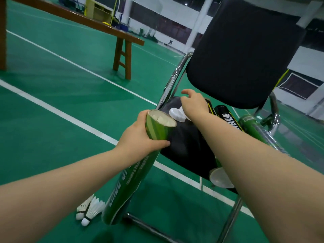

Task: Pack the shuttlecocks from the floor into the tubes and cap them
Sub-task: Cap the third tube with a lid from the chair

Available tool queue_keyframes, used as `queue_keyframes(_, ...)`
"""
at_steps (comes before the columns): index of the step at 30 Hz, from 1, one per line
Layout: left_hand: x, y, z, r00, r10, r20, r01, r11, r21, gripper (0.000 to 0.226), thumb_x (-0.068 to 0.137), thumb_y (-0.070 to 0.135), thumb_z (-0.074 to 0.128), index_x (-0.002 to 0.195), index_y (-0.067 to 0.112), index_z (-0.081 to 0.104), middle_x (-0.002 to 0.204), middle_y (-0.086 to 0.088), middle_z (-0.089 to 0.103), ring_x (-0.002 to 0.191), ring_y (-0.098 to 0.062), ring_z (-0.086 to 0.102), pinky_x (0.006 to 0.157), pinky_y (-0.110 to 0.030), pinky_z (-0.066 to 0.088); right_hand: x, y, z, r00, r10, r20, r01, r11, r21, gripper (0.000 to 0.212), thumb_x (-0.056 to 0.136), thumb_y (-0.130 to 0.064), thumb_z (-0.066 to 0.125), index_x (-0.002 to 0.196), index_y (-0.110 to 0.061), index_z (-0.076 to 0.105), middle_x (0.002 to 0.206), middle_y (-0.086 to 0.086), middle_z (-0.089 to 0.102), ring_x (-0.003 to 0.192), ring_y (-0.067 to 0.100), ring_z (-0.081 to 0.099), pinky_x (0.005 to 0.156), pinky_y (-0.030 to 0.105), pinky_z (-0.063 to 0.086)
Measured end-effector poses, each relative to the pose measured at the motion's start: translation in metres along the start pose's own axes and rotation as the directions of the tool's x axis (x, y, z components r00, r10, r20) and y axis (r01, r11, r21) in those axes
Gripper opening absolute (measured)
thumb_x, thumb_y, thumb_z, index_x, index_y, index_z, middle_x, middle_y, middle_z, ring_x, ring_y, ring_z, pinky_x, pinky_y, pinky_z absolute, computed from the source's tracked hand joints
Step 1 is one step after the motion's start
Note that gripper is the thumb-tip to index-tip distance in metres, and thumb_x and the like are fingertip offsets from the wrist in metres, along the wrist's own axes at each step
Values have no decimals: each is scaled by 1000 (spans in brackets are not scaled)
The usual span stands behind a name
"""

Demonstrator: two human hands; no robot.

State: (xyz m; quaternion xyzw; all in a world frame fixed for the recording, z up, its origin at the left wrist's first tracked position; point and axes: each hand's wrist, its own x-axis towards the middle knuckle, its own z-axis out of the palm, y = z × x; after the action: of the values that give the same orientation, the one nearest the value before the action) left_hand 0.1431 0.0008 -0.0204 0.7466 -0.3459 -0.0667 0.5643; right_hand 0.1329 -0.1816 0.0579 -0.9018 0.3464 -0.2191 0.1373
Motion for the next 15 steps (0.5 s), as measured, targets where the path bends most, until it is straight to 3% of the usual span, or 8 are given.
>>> queue_keyframes(3,3,1,2,1000,7,1,-7,1000,6,78,64,40,79,125,33,31,92,14,49,86,-13,48,68,-21,33,18,21,13,995,59,77,-50,993,-111,49,90,-18,38,137,-29,42,141,13,42,122,36,46,100,40,40)
queue_keyframes(8,12,2,9,1000,16,8,-16,999,31,77,65,42,77,125,30,30,103,8,50,89,-14,48,72,-24,35,27,32,31,968,86,236,-27,969,-246,53,94,-27,36,147,-25,25,153,14,22,140,32,23,113,41,23)
queue_keyframes(12,15,2,14,1000,20,-1,-20,999,31,78,65,41,77,125,28,30,109,3,52,91,-17,50,73,-24,35,24,38,41,972,33,231,-4,992,-126,48,95,-31,41,142,-22,35,147,13,35,134,33,33,110,42,28)
queue_keyframes(15,16,3,16,1000,15,2,-15,999,40,79,66,40,77,126,27,29,110,2,51,91,-17,48,73,-24,35,22,41,40,962,22,273,23,987,-162,45,95,-35,36,137,-19,41,143,12,40,131,33,36,108,44,30)
